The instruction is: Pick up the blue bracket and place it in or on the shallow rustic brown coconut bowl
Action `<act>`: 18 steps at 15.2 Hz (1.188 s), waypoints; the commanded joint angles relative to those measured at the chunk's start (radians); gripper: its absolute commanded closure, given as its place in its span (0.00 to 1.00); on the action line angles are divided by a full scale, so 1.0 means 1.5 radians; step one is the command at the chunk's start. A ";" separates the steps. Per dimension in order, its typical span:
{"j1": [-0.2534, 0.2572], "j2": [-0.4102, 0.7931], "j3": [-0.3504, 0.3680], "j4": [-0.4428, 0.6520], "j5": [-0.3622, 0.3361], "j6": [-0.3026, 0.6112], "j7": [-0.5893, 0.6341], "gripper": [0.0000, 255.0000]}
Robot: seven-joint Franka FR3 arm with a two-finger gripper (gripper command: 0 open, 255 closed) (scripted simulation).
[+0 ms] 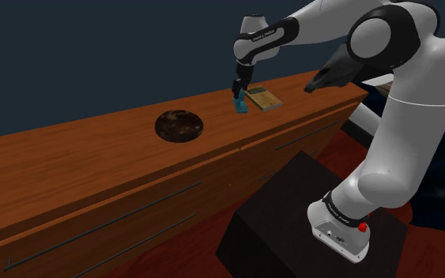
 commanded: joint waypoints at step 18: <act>0.002 -0.026 -0.002 0.019 -0.004 -0.045 0.001 1.00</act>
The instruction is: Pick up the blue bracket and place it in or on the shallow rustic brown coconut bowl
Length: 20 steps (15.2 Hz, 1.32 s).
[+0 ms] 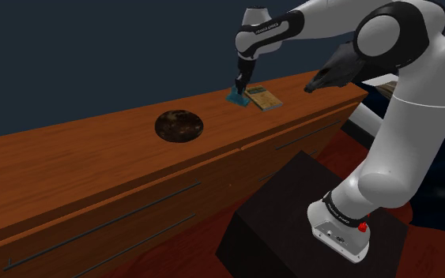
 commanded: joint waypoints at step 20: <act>0.031 -0.064 0.012 0.081 -0.013 -0.146 0.044 1.00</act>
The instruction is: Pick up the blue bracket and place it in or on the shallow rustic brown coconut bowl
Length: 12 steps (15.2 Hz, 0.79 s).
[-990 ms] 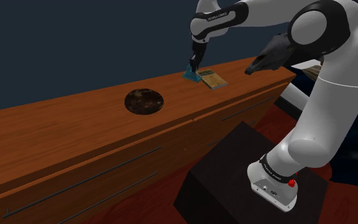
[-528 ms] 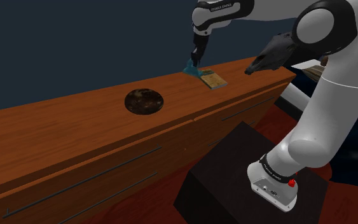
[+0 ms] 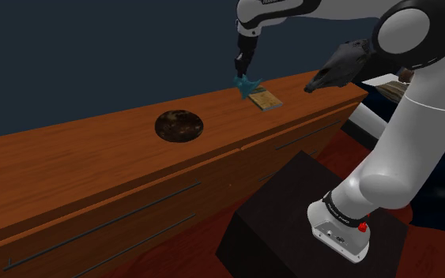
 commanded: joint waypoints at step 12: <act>0.114 0.010 0.068 0.041 -0.009 -0.038 0.184 1.00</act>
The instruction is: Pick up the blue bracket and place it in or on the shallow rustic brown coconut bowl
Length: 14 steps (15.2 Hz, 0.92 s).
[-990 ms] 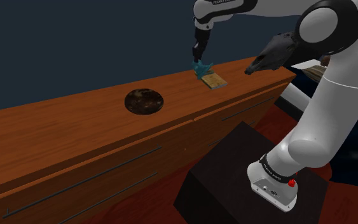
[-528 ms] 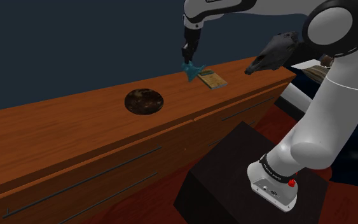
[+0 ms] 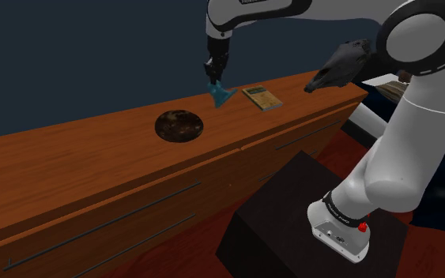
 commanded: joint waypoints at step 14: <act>0.126 0.121 0.064 0.198 -0.010 -0.084 0.187 1.00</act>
